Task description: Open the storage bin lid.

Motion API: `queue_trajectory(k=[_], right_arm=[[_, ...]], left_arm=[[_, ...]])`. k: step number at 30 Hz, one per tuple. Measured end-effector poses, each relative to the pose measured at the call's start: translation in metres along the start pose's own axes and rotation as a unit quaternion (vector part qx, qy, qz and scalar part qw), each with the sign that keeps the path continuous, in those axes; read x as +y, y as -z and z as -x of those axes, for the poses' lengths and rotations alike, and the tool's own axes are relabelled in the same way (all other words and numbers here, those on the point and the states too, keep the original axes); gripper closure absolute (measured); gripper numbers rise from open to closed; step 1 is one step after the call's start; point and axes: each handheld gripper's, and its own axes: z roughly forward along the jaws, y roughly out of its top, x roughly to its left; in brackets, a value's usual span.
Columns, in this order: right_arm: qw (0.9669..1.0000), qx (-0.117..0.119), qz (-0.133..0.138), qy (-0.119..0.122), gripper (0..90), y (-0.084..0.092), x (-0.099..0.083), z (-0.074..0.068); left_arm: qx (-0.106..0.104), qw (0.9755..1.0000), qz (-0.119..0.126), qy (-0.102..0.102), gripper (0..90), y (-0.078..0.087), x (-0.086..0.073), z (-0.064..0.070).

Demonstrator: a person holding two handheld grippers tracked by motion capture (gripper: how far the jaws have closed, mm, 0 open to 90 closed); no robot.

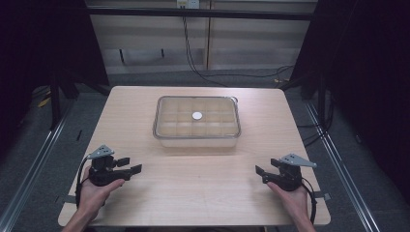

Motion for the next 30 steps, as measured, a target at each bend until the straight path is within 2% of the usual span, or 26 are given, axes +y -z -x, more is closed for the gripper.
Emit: queue_trajectory(k=[4, 6, 7, 8, 11, 15, 18, 19, 21, 24, 26, 30], right_arm=[[1.0000, 0.006, 0.002, -0.007, 28.2, -0.001, 0.000, 0.001], [0.9996, 0.023, 0.003, -0.018, 31.9, 0.002, 0.001, 0.001], [0.9996, 0.023, 0.003, -0.018, 31.9, 0.002, 0.001, 0.001], [0.9993, 0.031, -0.007, -0.020, 31.9, 0.003, 0.003, 0.001], [0.9993, 0.023, -0.005, -0.027, 32.5, 0.003, 0.004, 0.000], [0.9991, 0.029, -0.012, -0.027, 32.6, 0.003, 0.006, 0.000], [0.9977, 0.051, -0.023, -0.037, 30.8, 0.004, 0.012, -0.003], [0.9977, 0.051, -0.023, -0.037, 30.8, 0.004, 0.012, -0.003], [0.9975, 0.056, -0.028, -0.032, 30.8, 0.003, 0.016, -0.005], [0.9970, 0.065, -0.031, -0.029, 30.9, 0.002, 0.019, -0.006], [0.9967, 0.071, -0.027, -0.029, 30.6, 0.000, 0.025, -0.008], [0.9959, 0.082, -0.030, -0.024, 29.8, -0.005, 0.033, -0.009]], left_arm=[[0.000, 1.0000, -0.004, -0.004, 31.6, -0.002, 0.001, 0.001], [-0.004, 0.9999, -0.011, -0.002, 31.1, -0.005, 0.001, 0.002], [-0.004, 0.9999, -0.011, -0.002, 30.5, -0.005, 0.001, 0.002], [-0.006, 0.9999, -0.010, -0.001, 30.4, -0.006, 0.001, 0.002], [-0.009, 0.9999, -0.010, 0.000, 29.1, -0.004, 0.000, 0.003], [-0.009, 0.9999, -0.010, 0.000, 28.9, -0.002, -0.001, 0.004], [-0.010, 0.9999, -0.008, 0.002, 31.7, -0.003, 0.000, 0.003], [-0.010, 0.9999, -0.008, 0.002, 31.8, -0.003, 0.000, 0.003], [0.013, 0.9998, -0.016, -0.006, 35.8, -0.008, 0.002, 0.005], [0.010, 0.9998, -0.015, -0.009, 35.5, -0.010, 0.004, 0.006], [0.003, 0.9999, -0.010, 0.000, 31.9, -0.011, 0.010, 0.006], [0.003, 1.0000, -0.004, 0.000, 32.9, -0.012, 0.018, 0.008]])
